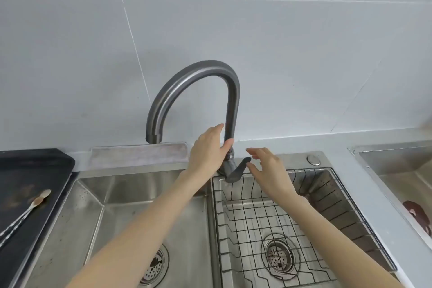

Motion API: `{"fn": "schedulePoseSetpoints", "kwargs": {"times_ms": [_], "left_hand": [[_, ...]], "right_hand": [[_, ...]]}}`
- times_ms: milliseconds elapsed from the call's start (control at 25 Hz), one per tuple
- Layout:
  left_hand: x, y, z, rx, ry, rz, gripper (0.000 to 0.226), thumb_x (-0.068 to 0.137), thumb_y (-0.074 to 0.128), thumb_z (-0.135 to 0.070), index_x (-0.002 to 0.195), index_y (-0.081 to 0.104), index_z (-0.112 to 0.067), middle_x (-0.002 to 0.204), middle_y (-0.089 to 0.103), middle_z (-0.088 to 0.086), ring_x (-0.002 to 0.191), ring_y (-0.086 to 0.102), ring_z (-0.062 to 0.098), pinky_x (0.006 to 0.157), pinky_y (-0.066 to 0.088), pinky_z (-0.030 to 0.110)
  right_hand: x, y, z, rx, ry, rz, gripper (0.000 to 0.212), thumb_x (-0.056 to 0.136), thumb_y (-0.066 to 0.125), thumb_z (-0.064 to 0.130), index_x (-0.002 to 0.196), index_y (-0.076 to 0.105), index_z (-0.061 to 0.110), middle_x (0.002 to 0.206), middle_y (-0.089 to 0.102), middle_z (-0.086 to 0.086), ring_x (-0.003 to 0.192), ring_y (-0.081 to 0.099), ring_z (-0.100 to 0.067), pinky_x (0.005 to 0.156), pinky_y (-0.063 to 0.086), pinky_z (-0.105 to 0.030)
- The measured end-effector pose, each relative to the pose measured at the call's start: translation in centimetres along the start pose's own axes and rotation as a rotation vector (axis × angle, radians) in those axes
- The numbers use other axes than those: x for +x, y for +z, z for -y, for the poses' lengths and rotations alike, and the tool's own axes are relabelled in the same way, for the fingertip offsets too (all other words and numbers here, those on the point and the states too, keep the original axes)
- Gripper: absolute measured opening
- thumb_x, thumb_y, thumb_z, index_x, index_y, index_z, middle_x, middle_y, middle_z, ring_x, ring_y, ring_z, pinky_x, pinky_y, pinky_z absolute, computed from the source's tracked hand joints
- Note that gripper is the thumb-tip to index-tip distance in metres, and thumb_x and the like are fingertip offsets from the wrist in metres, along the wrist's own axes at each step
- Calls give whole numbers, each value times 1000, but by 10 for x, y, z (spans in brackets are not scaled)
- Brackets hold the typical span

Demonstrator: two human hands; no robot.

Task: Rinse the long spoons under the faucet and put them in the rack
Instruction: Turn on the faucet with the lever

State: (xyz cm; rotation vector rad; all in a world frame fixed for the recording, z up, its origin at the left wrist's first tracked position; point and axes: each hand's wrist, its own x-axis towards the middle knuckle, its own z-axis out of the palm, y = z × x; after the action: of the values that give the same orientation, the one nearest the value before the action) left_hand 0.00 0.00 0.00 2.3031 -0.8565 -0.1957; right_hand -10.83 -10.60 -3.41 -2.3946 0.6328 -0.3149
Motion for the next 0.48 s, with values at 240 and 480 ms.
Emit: {"fn": "schedulePoseSetpoints", "kwargs": {"times_ms": [240,480], "left_hand": [[20,16,-9,-149,-27,-99,39,90,54,-28,123,47,-10,116,63,8,108,58,25,86,46,35],[32,16,-8,-247,-95,-136,28,88,58,-24,109,55,-6,110,67,9,98,64,26,84,49,35]], "right_hand": [[13,9,-7,34,16,6,24,88,55,14,110,63,13,111,65,-3,99,62,-21,87,52,-37],[19,8,-11,57,8,8,12,85,58,13,92,68,11,96,70,-6,81,60,-13,85,54,-37]]}}
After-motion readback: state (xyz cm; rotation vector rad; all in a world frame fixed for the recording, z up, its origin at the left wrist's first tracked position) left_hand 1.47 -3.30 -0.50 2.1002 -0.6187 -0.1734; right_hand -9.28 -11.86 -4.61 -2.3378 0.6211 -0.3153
